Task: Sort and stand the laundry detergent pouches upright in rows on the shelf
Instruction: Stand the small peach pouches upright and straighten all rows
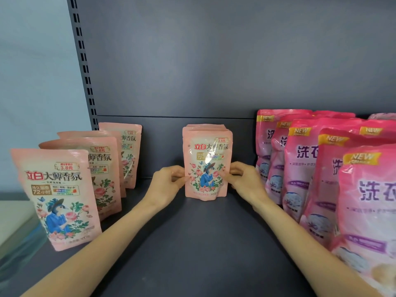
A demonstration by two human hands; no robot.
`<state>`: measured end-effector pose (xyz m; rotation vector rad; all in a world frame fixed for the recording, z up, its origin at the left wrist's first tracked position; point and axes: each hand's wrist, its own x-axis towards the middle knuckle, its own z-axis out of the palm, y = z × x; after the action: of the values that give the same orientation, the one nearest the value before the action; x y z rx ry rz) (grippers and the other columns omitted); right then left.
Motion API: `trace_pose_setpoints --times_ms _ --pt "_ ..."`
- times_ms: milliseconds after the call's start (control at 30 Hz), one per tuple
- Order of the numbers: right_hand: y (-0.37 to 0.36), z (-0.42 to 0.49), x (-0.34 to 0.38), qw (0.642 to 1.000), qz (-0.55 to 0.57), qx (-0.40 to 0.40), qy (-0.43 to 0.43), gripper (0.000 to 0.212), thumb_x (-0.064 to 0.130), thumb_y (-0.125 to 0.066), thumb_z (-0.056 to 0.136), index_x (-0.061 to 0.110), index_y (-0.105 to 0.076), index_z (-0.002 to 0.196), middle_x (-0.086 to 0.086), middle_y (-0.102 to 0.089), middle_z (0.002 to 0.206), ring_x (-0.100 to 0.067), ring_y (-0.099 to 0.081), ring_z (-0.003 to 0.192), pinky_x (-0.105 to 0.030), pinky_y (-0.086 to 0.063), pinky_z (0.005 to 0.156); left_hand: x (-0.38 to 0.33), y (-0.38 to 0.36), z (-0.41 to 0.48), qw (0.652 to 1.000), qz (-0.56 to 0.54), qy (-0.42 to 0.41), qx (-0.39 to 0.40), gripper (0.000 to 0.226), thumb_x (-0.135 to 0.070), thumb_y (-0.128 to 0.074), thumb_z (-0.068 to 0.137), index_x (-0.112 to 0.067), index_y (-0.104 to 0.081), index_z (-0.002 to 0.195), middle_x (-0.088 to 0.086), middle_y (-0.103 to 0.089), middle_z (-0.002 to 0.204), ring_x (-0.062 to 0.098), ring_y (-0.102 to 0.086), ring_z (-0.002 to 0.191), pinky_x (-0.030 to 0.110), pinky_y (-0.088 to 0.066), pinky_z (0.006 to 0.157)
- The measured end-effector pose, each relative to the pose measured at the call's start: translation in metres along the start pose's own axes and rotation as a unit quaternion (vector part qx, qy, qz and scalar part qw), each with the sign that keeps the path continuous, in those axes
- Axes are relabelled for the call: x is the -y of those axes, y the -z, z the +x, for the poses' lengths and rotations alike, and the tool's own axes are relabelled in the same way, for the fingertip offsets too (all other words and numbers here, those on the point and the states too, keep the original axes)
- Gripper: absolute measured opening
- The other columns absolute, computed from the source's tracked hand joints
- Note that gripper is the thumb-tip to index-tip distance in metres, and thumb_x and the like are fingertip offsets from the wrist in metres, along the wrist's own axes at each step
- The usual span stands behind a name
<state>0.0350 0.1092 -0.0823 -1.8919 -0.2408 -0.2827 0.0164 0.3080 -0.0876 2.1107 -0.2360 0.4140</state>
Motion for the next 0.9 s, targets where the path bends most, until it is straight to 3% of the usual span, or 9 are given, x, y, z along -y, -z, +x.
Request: trace_pose_setpoints --times_ms 67,167,300,433,500,533,600,667,900 --pt "0.003 0.000 0.005 0.993 -0.116 0.036 0.010 0.027 0.029 -0.064 0.087 0.016 -0.058 0.109 0.008 -0.061 0.104 -0.009 -0.058 0.095 -0.020 -0.048 0.074 -0.004 0.002 -0.003 0.997 0.078 -0.018 0.021 0.026 -0.020 -0.054 0.092 -0.010 -0.060 0.115 0.002 -0.064 0.117 0.011 -0.060 0.103 0.025 -0.048 0.090" --pt "0.005 -0.006 0.007 0.955 -0.284 0.080 -0.002 0.049 0.052 -0.053 0.088 0.021 -0.046 0.125 0.004 -0.052 0.123 -0.016 -0.051 0.113 -0.036 -0.046 0.091 -0.006 0.002 -0.013 0.975 0.213 -0.028 0.054 0.043 -0.032 -0.047 0.095 -0.011 -0.045 0.132 0.004 -0.051 0.134 0.017 -0.050 0.119 0.028 -0.041 0.098" --pt "0.004 -0.023 0.009 0.932 -0.339 0.131 -0.015 0.075 0.064 -0.047 0.083 0.027 -0.023 0.144 0.001 -0.035 0.147 -0.021 -0.031 0.136 -0.045 -0.035 0.106 -0.008 0.003 -0.035 0.911 0.406 -0.027 0.067 0.062 -0.044 -0.031 0.098 -0.013 -0.012 0.148 0.003 -0.018 0.155 0.020 -0.016 0.142 0.038 -0.014 0.117" --pt "0.006 -0.051 0.022 0.894 -0.434 0.106 -0.020 0.087 0.064 -0.035 0.088 0.020 0.008 0.150 -0.002 0.000 0.159 -0.022 -0.003 0.146 -0.043 -0.016 0.117 -0.012 0.013 -0.058 0.874 0.479 -0.053 0.057 0.069 -0.055 -0.002 0.092 -0.017 -0.003 0.149 0.000 -0.008 0.157 0.017 -0.006 0.145 0.041 -0.001 0.116" --pt "0.006 -0.071 0.031 0.882 -0.463 0.084 -0.009 0.083 0.064 -0.030 0.090 0.020 0.010 0.149 -0.001 0.005 0.159 -0.020 0.002 0.146 -0.041 -0.011 0.116 -0.014 0.021 -0.071 0.865 0.495 -0.064 0.059 0.086 -0.054 0.016 0.075 -0.017 -0.007 0.149 0.001 -0.011 0.157 0.018 -0.009 0.145 0.044 -0.003 0.116" --pt "0.005 -0.080 0.036 0.879 -0.470 0.075 0.002 0.080 0.063 -0.028 0.090 0.022 0.009 0.149 0.000 0.005 0.159 -0.019 0.004 0.146 -0.041 -0.010 0.116 -0.017 0.026 -0.078 0.862 0.499 -0.074 0.056 0.088 -0.052 0.015 0.075 -0.015 -0.015 0.148 0.003 -0.020 0.155 0.019 -0.017 0.143 0.046 -0.009 0.115" --pt "0.001 -0.097 0.047 0.869 -0.490 0.061 0.025 0.074 0.062 -0.024 0.092 0.026 0.005 0.149 0.002 0.006 0.159 -0.018 0.006 0.146 -0.042 -0.008 0.116 -0.024 0.038 -0.091 0.863 0.492 -0.103 0.041 0.072 -0.048 -0.009 0.086 -0.011 -0.049 0.134 0.008 -0.052 0.137 0.024 -0.047 0.128 0.050 -0.035 0.103" --pt "-0.003 -0.110 0.058 0.859 -0.509 0.044 0.043 0.070 0.060 -0.022 0.093 0.027 0.003 0.150 0.003 0.006 0.159 -0.018 0.008 0.146 -0.043 -0.007 0.116 -0.031 0.054 -0.103 0.859 0.490 -0.145 0.018 0.056 -0.042 -0.027 0.088 -0.011 -0.065 0.116 0.007 -0.066 0.117 0.024 -0.062 0.111 0.050 -0.047 0.090" --pt "-0.019 -0.130 0.098 0.838 -0.535 0.005 0.107 0.071 0.066 -0.016 0.090 0.028 -0.004 0.149 0.006 0.002 0.159 -0.015 0.001 0.146 -0.044 -0.006 0.118 -0.066 0.124 -0.136 0.848 0.473 -0.235 -0.042 0.051 -0.039 -0.029 0.091 -0.014 -0.063 0.118 0.003 -0.064 0.122 0.024 -0.058 0.115 0.047 -0.042 0.097"
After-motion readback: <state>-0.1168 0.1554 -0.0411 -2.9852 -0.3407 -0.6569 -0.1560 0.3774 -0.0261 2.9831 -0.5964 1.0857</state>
